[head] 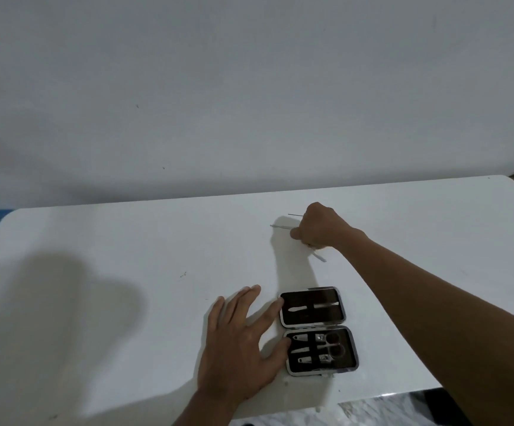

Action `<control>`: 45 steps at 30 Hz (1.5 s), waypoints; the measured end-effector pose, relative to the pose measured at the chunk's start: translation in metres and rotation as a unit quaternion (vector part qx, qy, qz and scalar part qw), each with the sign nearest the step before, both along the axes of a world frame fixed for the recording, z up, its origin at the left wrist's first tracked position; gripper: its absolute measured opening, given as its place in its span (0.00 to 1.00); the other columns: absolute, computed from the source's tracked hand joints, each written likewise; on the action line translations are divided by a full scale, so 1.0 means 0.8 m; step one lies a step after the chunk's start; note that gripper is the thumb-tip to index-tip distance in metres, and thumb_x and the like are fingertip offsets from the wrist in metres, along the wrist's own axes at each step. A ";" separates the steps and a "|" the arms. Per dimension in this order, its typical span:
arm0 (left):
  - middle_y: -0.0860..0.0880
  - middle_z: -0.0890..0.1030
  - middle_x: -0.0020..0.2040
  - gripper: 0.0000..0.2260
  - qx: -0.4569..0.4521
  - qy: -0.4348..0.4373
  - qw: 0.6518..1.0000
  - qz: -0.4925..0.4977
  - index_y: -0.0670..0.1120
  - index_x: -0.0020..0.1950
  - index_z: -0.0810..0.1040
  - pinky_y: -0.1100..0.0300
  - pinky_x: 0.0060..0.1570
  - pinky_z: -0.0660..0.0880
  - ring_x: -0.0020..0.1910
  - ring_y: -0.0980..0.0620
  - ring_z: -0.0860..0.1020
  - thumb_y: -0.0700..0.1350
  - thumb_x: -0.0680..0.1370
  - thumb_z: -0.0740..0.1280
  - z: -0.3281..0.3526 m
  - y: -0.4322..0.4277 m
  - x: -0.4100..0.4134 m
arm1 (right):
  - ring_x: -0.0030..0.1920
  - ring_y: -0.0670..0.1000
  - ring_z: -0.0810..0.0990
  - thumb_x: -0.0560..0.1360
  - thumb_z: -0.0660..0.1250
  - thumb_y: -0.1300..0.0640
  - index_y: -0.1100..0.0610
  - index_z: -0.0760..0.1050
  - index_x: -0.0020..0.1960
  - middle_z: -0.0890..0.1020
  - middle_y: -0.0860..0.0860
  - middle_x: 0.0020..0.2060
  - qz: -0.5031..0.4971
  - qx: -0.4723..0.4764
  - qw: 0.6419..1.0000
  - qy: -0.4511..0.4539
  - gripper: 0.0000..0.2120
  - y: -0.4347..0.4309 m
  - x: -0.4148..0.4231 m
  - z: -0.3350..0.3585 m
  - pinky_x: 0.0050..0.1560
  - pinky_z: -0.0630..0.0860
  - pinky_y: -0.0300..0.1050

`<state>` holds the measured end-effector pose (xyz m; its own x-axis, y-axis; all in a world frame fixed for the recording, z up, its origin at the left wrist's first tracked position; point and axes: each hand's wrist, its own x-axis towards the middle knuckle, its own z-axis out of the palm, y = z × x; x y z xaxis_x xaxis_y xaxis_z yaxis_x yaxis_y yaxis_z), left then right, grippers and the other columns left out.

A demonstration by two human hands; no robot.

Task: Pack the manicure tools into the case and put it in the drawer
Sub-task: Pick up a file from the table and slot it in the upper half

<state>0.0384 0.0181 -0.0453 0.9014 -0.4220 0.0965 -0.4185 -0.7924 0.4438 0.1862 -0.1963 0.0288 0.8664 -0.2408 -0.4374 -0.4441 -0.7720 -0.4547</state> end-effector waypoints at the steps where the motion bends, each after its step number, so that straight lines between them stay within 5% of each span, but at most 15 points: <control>1: 0.52 0.71 0.71 0.26 0.002 -0.004 1.000 0.001 0.62 0.70 0.70 0.47 0.71 0.56 0.71 0.52 0.66 0.65 0.72 0.63 0.000 0.000 0.000 | 0.32 0.55 0.78 0.68 0.69 0.58 0.62 0.74 0.35 0.83 0.58 0.34 -0.008 0.007 1.000 -0.014 0.08 -0.004 -0.002 0.001 0.37 0.76 0.43; 4: 0.52 0.72 0.70 0.25 0.014 -0.017 1.000 0.006 0.62 0.69 0.71 0.46 0.70 0.60 0.71 0.52 0.67 0.64 0.72 0.63 0.000 -0.001 0.000 | 0.31 0.56 0.81 0.69 0.68 0.64 0.68 0.79 0.42 0.84 0.61 0.35 -0.046 0.058 0.996 -0.055 0.06 -0.021 -0.017 0.000 0.45 0.85 0.52; 8: 0.53 0.71 0.70 0.25 0.027 -0.024 0.999 0.010 0.62 0.69 0.71 0.47 0.70 0.60 0.71 0.53 0.67 0.65 0.73 0.62 0.001 -0.002 -0.001 | 0.31 0.55 0.82 0.71 0.69 0.69 0.69 0.80 0.47 0.81 0.58 0.34 -0.091 0.152 0.981 -0.082 0.05 -0.043 -0.052 0.005 0.49 0.83 0.56; 12: 0.53 0.71 0.71 0.25 0.035 -0.041 0.998 0.015 0.63 0.69 0.71 0.49 0.71 0.57 0.71 0.54 0.66 0.66 0.73 0.61 -0.001 -0.003 -0.002 | 0.38 0.56 0.84 0.72 0.71 0.70 0.73 0.80 0.45 0.83 0.62 0.43 -0.134 0.250 0.954 -0.097 0.05 -0.050 -0.092 0.019 0.54 0.82 0.52; 16: 0.52 0.72 0.70 0.25 0.038 -0.060 0.997 0.017 0.63 0.69 0.71 0.47 0.70 0.59 0.70 0.52 0.67 0.67 0.73 0.59 -0.004 -0.003 -0.003 | 0.39 0.56 0.84 0.71 0.73 0.69 0.72 0.80 0.45 0.84 0.60 0.43 -0.156 0.318 0.929 -0.112 0.06 -0.052 -0.140 0.026 0.46 0.84 0.43; 28: 0.51 0.70 0.72 0.26 0.040 -0.070 0.997 0.014 0.62 0.71 0.69 0.45 0.71 0.58 0.72 0.51 0.65 0.68 0.75 0.55 -0.010 -0.003 -0.004 | 0.37 0.56 0.87 0.69 0.76 0.63 0.67 0.80 0.39 0.86 0.59 0.36 -0.210 0.267 0.926 -0.166 0.08 -0.066 -0.226 -0.032 0.52 0.83 0.58; 33: 0.51 0.70 0.72 0.26 0.034 -0.075 0.996 0.019 0.62 0.70 0.69 0.46 0.71 0.57 0.71 0.51 0.65 0.68 0.74 0.54 -0.011 -0.002 -0.005 | 0.34 0.55 0.85 0.70 0.74 0.66 0.65 0.78 0.38 0.83 0.58 0.36 -0.242 0.331 0.891 -0.194 0.06 -0.055 -0.231 -0.035 0.53 0.83 0.57; 40: 0.52 0.70 0.72 0.25 0.033 -0.074 0.997 0.020 0.63 0.71 0.68 0.49 0.71 0.55 0.72 0.53 0.64 0.68 0.75 0.55 -0.013 -0.002 -0.004 | 0.34 0.50 0.86 0.74 0.72 0.59 0.56 0.82 0.42 0.85 0.53 0.35 -0.086 0.139 0.962 -0.218 0.03 -0.056 -0.237 -0.041 0.46 0.83 0.48; 45: 0.53 0.69 0.73 0.26 0.038 -0.071 0.996 0.022 0.63 0.71 0.68 0.48 0.72 0.55 0.72 0.53 0.64 0.69 0.75 0.54 -0.013 -0.002 -0.004 | 0.36 0.51 0.79 0.75 0.69 0.58 0.53 0.84 0.46 0.83 0.48 0.33 0.114 -0.014 0.966 -0.230 0.05 -0.059 -0.235 -0.035 0.41 0.73 0.44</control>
